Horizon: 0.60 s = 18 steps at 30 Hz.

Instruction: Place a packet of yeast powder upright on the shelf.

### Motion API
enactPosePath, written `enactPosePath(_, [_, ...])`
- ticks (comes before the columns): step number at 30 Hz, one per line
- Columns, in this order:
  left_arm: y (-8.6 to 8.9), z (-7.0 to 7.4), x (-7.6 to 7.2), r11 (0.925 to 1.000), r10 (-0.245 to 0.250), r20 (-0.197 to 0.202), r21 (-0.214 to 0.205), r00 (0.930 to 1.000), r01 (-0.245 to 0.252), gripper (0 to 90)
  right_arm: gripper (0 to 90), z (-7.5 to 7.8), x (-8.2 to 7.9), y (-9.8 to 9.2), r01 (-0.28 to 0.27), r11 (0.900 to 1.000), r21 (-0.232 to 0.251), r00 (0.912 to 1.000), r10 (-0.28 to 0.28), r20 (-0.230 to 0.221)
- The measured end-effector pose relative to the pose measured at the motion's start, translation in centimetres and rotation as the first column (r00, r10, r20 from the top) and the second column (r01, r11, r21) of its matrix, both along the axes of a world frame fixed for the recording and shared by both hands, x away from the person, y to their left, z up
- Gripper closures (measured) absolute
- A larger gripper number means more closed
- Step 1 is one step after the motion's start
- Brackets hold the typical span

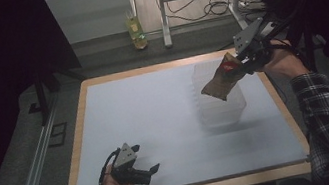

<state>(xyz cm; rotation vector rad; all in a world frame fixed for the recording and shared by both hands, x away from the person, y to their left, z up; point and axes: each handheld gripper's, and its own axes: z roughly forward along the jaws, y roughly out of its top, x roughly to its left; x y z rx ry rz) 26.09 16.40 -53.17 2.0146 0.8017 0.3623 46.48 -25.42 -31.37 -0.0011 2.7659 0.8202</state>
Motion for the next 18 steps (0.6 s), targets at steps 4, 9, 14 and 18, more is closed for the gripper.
enactPosePath(4, [0.0,0.0,0.0,1.0000,0.000,0.000,0.001,1.0000,0.000,3.3,74.3,-0.1,0.1,0.1,-0.018,0.9998,-0.004,0.9998,0.018,0.005])
enactPosePath(9, [0.0,0.0,0.0,1.0000,-0.001,-0.002,0.002,1.0000,0.001,3.4,74.3,0.0,0.2,0.5,-0.023,0.9994,-0.027,0.9990,0.024,0.037])
enactPosePath(14, [0.0,0.0,0.0,1.0000,-0.002,-0.006,0.003,1.0000,0.002,3.6,74.6,-0.7,0.3,0.7,-0.056,0.9974,-0.044,0.9983,0.056,-0.014])
enactPosePath(18, [0.0,-0.1,0.0,0.9999,-0.007,-0.009,0.007,0.9999,0.007,3.6,74.7,-1.2,0.4,0.7,-0.079,0.9948,-0.065,0.9964,0.076,-0.037])
